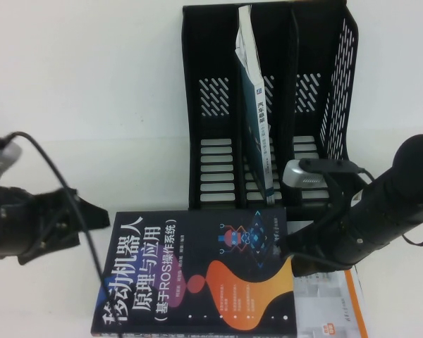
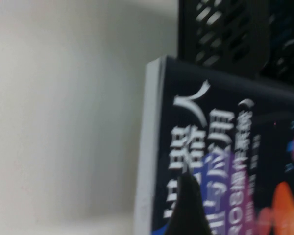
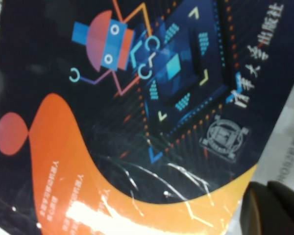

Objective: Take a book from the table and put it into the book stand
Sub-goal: Push book with right arm, then pick up the book with your left arm, then place the book on the book shelf

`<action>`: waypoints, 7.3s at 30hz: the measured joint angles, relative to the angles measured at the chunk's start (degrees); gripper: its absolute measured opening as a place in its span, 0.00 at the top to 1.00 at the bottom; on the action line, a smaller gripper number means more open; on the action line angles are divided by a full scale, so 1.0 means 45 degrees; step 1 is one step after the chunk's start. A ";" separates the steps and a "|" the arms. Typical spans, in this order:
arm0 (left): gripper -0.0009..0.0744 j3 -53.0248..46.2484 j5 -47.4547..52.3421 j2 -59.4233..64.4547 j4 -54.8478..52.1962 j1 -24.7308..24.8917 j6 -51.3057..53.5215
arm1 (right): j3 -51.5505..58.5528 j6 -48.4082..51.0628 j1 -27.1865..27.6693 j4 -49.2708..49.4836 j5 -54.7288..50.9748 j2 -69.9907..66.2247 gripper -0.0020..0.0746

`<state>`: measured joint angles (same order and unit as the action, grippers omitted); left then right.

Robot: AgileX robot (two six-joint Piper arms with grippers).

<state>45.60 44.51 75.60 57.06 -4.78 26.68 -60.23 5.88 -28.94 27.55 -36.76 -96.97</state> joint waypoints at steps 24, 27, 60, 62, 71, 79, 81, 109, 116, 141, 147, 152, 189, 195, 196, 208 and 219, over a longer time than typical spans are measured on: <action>0.36 0.0000 0.3043 0.2739 0.1894 -0.3771 0.2785 | -0.0846 0.0311 -0.0243 0.0338 0.0200 -0.1033 0.98; 0.36 0.0051 0.3723 0.3679 0.2155 -0.3973 0.3443 | -0.0937 0.0464 -0.0243 0.0338 0.0153 -0.1069 0.98; 0.27 0.0252 0.4818 0.6934 0.3926 -0.2341 0.5955 | -0.0967 0.0721 -0.0243 0.0645 0.0060 -0.1119 0.98; 0.27 0.0275 0.4818 0.6934 0.3948 -0.2077 0.5955 | -0.0967 0.0752 -0.0243 0.0803 0.0060 -0.1119 0.98; 0.27 0.0274 0.4583 0.6953 0.3924 -0.1195 0.5977 | -0.0967 0.0970 -0.0243 0.1089 0.0060 -0.1119 0.98; 0.53 0.0274 0.4431 0.6953 0.3851 -0.1195 0.6164 | -0.0967 0.1095 -0.0243 0.1110 0.0028 -0.1119 0.98; 0.66 0.0274 0.4578 0.6953 0.3940 -0.1195 0.6226 | -0.0967 0.1114 -0.0243 0.1110 0.0028 -0.1119 0.98; 0.83 0.0666 0.4919 0.1703 0.2798 -0.1455 0.3866 | -0.0967 -0.0037 -0.0243 -0.2338 -0.1752 0.1680 0.98; 0.83 0.1185 0.4869 0.0620 0.2589 -0.1455 0.2764 | -0.0967 -0.0902 -0.0243 -0.3679 -0.2048 0.2703 0.98; 0.83 1.1969 0.5354 0.0511 -0.2592 0.1159 -0.3950 | -0.0967 -0.4890 -0.0243 -0.9342 -0.4174 0.7305 0.98; 0.83 1.4630 0.5197 0.1850 -0.3711 0.1348 -0.5487 | -0.0967 -0.5001 -0.0243 -0.9342 -0.4690 0.8531 0.98; 0.83 1.6041 0.5422 0.2940 -0.3763 0.1397 -0.6252 | -0.0967 -0.5010 -0.0243 -0.9382 -0.5201 0.8763 0.98; 0.83 1.6721 0.5526 0.7235 -0.7238 0.3694 -0.7286 | 0.0279 -0.6109 -0.0243 -0.9217 -0.4976 0.8763 0.98; 0.84 1.6721 0.5496 0.7596 -0.7185 0.3768 -0.7294 | 0.0279 -0.6166 -0.0243 -0.9073 -0.4827 0.8763 0.98; 0.84 1.6721 0.5468 0.7658 -0.7185 0.3769 -0.7294 | 0.0279 -0.6193 -0.0243 -0.9052 -0.4791 0.8763 0.98; 0.84 1.6721 0.4948 0.8278 -0.8418 0.4649 -0.7473 | 0.0279 -0.6248 -0.0243 -0.8862 -0.4496 0.8763 0.98; 0.84 1.6721 0.4728 0.8983 -0.9705 0.5572 -0.7736 | 0.0279 -0.6307 -0.0243 -0.8513 -0.4467 0.8763 0.98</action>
<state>120.84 65.78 116.03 13.39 20.29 -8.14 -58.98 -22.50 -30.03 -10.76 -56.86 -57.54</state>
